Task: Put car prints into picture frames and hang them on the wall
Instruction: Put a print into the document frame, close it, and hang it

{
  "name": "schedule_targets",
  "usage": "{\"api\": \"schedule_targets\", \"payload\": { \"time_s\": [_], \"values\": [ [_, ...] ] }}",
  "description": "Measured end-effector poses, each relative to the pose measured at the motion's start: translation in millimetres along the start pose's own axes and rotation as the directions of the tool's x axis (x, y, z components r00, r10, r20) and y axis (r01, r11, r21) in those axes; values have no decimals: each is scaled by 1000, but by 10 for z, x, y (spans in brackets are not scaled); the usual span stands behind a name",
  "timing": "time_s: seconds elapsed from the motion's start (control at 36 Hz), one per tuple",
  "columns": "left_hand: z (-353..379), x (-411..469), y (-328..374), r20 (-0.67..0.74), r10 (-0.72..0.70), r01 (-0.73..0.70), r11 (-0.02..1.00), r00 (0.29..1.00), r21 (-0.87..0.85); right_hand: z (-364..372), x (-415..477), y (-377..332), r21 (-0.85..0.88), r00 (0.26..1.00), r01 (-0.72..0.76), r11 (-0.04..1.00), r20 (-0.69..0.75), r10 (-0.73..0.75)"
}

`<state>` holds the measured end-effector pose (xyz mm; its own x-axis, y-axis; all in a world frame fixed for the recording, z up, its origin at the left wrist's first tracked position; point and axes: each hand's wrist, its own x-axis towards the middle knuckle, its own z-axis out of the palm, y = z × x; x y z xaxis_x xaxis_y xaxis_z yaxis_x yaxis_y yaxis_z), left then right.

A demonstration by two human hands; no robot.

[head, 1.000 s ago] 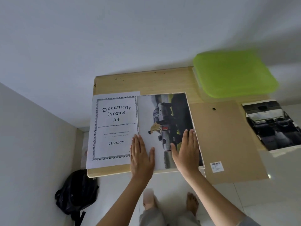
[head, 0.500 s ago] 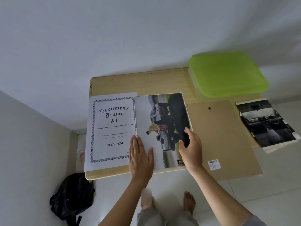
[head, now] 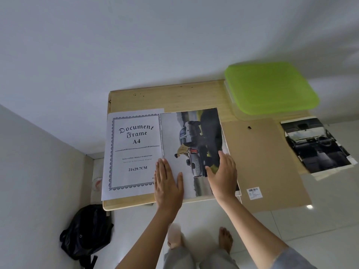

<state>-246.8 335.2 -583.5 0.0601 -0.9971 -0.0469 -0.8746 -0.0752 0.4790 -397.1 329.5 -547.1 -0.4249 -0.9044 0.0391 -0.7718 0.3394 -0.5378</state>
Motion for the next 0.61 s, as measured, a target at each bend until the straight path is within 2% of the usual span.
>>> {"api": "schedule_targets", "payload": {
  "time_s": [0.08,0.19,0.25,0.31,0.36,0.61],
  "values": [
    [4,-9,-7,-5,5,-5,1000,1000,5,-43,-9,-48,108,999,-3,994,-39,7],
    [-3,-20,-19,-1,11,-11,1000,1000,-3,-182,102,-8,322,995,-76,944,-41,94],
    [-14,-20,-13,4,6,-6,1000,1000,-12,-283,185,53,400,990,-131,907,7,140],
    [-25,-21,-9,16,0,1,1000,1000,-24,-385,252,95,468,976,-215,857,122,179],
    [-30,-18,-16,22,-4,4,1000,1000,-30,-447,302,133,480,965,-239,844,215,151],
    [-66,-15,-64,53,2,-5,998,999,59,-559,368,194,450,903,-235,862,429,23]
  ]
}}
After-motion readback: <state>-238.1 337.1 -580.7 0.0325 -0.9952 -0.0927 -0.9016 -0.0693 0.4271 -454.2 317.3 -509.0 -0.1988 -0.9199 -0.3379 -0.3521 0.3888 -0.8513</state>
